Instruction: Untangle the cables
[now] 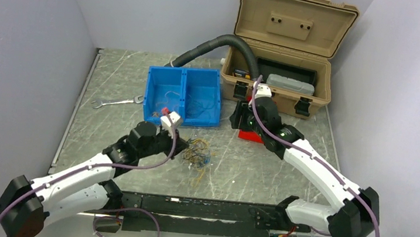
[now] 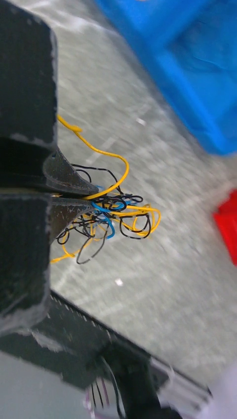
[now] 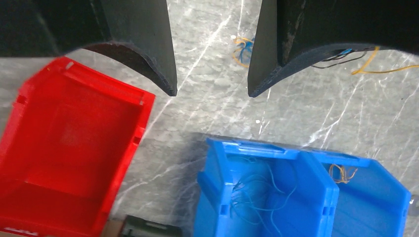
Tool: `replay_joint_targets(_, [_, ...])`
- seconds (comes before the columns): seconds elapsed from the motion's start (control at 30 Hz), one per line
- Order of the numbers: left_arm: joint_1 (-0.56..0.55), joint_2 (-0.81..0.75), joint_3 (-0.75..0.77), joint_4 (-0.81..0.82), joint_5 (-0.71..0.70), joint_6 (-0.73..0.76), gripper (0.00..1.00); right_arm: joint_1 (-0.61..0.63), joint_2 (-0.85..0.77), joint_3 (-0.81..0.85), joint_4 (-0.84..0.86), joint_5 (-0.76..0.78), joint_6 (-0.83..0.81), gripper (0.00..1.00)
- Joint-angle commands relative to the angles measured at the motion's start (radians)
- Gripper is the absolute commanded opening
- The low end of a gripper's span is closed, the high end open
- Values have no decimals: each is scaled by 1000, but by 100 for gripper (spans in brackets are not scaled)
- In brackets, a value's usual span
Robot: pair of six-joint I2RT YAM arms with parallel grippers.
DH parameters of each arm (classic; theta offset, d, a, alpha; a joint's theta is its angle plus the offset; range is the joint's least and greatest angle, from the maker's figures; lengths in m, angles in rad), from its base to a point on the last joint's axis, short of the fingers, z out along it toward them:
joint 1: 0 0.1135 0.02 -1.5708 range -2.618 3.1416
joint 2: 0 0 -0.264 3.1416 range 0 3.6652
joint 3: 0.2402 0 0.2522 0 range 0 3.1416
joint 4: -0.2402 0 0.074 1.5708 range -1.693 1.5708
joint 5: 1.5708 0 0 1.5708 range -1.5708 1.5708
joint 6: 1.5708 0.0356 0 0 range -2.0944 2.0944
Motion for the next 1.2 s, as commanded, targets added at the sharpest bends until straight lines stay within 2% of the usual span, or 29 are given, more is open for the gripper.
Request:
replay_joint_targets(0.0, [-27,63,212,33,150,-28,0,-4,-91,-25,-18,99,-6,57])
replay_joint_targets(0.2, [-21,53,203,16,90,-103,0,-5,-151,-48,-71,100,-8,57])
replay_joint_targets(0.23, [-20,54,188,8,66,-99,4,-5,-160,-58,-75,92,-11,58])
replay_joint_targets(0.27, [-17,56,173,-5,44,-92,15,-5,-167,-71,-78,84,-13,58])
replay_joint_targets(0.33, [-16,60,154,-33,3,-63,47,-5,-178,-95,-81,50,-17,60])
replay_joint_targets(0.37, [-16,59,145,-45,-17,-48,59,-4,-184,-107,-81,34,-19,60])
replay_joint_targets(0.43, [-15,48,123,-59,-76,-40,73,-3,-193,-136,-70,-27,-20,64])
replay_joint_targets(0.5, [-16,29,100,-52,-74,-24,80,-3,-199,-168,-46,-88,-3,66])
replay_joint_targets(0.63, [-16,14,74,-58,-70,10,83,12,-200,-229,6,-192,46,63])
replay_joint_targets(0.77, [-16,1,26,-46,-87,43,83,73,-192,-293,59,-211,92,57])
replay_joint_targets(0.97, [-16,92,-23,58,-16,47,81,208,-113,-346,144,-155,171,55])
replay_joint_targets(1.17, [-16,199,35,22,-2,60,77,269,4,-314,158,-26,185,61])
